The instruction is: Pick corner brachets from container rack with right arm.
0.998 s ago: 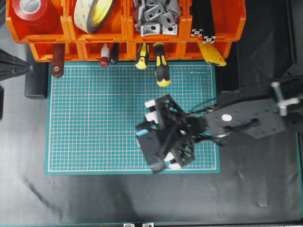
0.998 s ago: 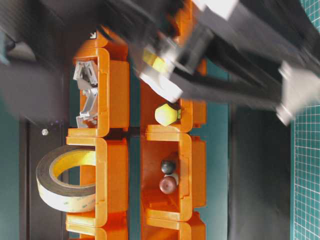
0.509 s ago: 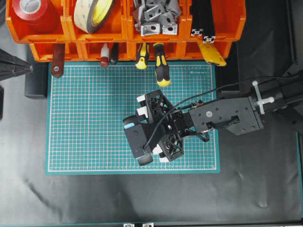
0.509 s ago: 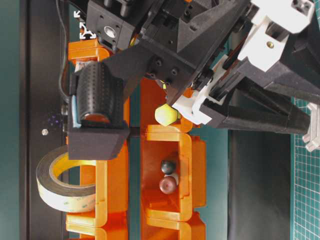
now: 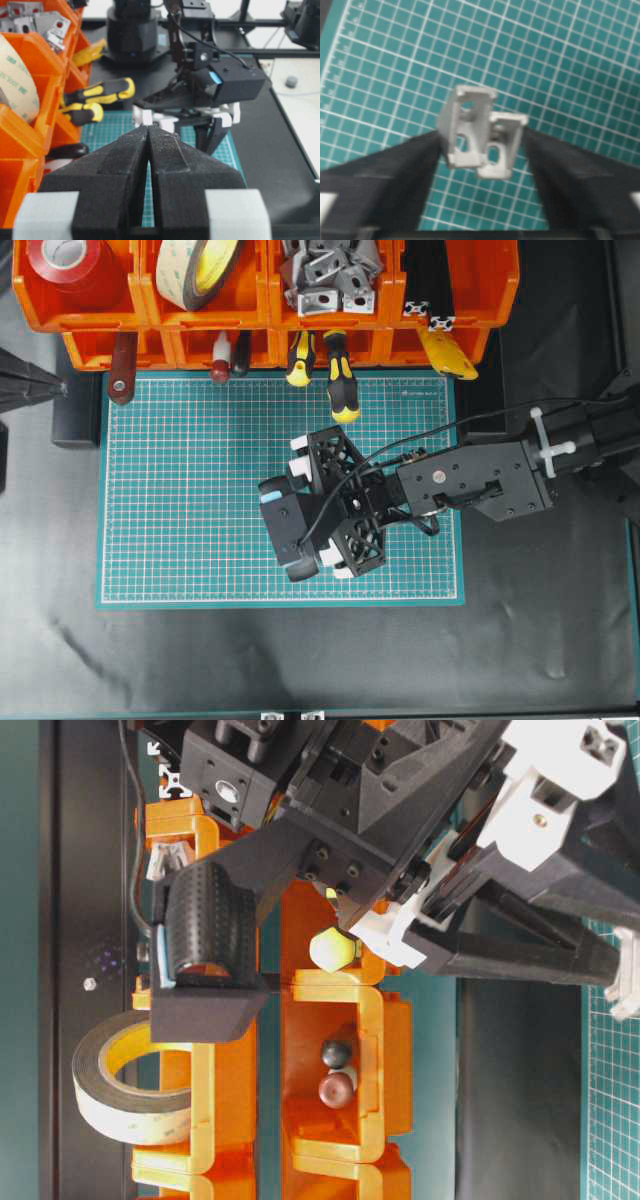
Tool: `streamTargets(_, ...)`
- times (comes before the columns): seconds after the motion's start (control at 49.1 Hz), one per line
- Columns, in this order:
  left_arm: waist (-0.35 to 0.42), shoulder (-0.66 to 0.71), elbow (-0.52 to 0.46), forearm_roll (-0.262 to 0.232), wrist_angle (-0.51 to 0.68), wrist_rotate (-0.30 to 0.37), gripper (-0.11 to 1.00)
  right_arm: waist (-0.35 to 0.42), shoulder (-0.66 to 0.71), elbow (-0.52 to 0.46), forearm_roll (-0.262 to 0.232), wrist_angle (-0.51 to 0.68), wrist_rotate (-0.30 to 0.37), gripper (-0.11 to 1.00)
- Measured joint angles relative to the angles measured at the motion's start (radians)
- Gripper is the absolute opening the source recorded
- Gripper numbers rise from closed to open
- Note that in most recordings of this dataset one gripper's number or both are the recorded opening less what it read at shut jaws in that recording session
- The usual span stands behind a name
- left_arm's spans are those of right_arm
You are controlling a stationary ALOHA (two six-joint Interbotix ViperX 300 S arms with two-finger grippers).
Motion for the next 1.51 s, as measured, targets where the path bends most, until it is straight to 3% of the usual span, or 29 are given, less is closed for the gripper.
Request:
streamTargets(0.081, -0.005, -0.002, 0.000, 0.000, 0.000, -0.012, 0.00, -0.002, 0.000, 0.002, 0.003, 0.000, 0.018, 0.83)
streamTargets(0.326, -0.006, -0.003, -0.003, 0.000, 0.003, -0.087, 0.00, -0.002, 0.000, 0.002, 0.005, 0.000, 0.078, 0.80)
streamTargets(0.57, -0.006, -0.009, -0.005, 0.000, 0.012, -0.091, 0.00, 0.026, -0.058, 0.005, 0.005, 0.002, 0.144, 0.80)
streamTargets(0.896, -0.020, -0.086, -0.008, 0.000, 0.064, -0.083, 0.02, 0.120, -0.373, 0.117, 0.012, 0.000, 0.249, 0.80)
streamTargets(1.018, -0.035, -0.106, -0.008, 0.000, 0.120, -0.066, 0.02, 0.121, -0.512, 0.175, 0.012, -0.008, 0.268, 0.80)
streamTargets(1.507, -0.035, -0.121, -0.008, 0.002, 0.172, -0.040, 0.02, 0.115, -0.943, 0.402, 0.005, -0.061, 0.267, 0.80)
